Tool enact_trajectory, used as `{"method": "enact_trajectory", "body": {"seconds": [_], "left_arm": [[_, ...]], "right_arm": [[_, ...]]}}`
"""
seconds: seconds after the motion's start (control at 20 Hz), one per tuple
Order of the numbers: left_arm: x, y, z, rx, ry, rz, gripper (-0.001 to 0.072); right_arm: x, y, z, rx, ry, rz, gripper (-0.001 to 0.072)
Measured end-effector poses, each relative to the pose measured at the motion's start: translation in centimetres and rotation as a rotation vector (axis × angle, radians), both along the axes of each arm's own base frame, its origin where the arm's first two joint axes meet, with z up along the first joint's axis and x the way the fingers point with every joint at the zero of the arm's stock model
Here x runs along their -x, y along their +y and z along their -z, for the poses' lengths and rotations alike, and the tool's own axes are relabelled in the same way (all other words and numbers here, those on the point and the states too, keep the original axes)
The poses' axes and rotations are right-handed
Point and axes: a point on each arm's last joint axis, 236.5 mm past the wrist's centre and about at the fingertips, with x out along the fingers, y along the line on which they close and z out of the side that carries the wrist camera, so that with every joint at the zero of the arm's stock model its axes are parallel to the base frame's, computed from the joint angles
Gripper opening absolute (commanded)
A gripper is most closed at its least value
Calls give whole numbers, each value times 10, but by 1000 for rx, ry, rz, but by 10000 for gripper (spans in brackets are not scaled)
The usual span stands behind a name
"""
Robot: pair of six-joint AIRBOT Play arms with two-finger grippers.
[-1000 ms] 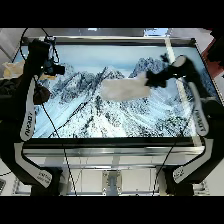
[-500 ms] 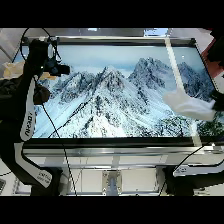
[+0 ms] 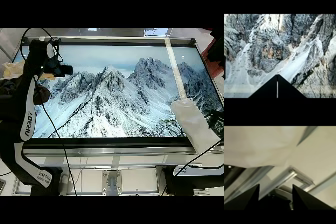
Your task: Fold the shirts.
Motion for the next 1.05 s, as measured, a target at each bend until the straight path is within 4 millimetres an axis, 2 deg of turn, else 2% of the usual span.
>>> {"method": "enact_trajectory", "body": {"seconds": [0.1, 0.25, 0.4, 0.55, 0.7, 0.95, 1.05], "left_arm": [[2, -13, 1, 55, 9, 10, 22], [7, -34, 1, 146, 29, 27, 20], [20, -47, 4, 194, 88, 46, 20], [32, -51, 7, 203, 139, 80, 20], [36, -54, 7, 209, 152, 98, 20], [34, -56, 6, 217, 144, 106, 19], [33, -56, 6, 218, 140, 106, 19]], "right_arm": [[-57, 40, 0, -112, -210, -89, 473], [-155, 133, -14, -264, -564, -338, 474], [-215, 208, -22, -241, -777, -563, 474], [-241, 251, -26, -158, -870, -739, 473], [-242, 276, -25, -116, -870, -857, 474], [-234, 321, -30, -237, -895, -750, 474], [-234, 332, -33, -273, -908, -716, 474]]}}
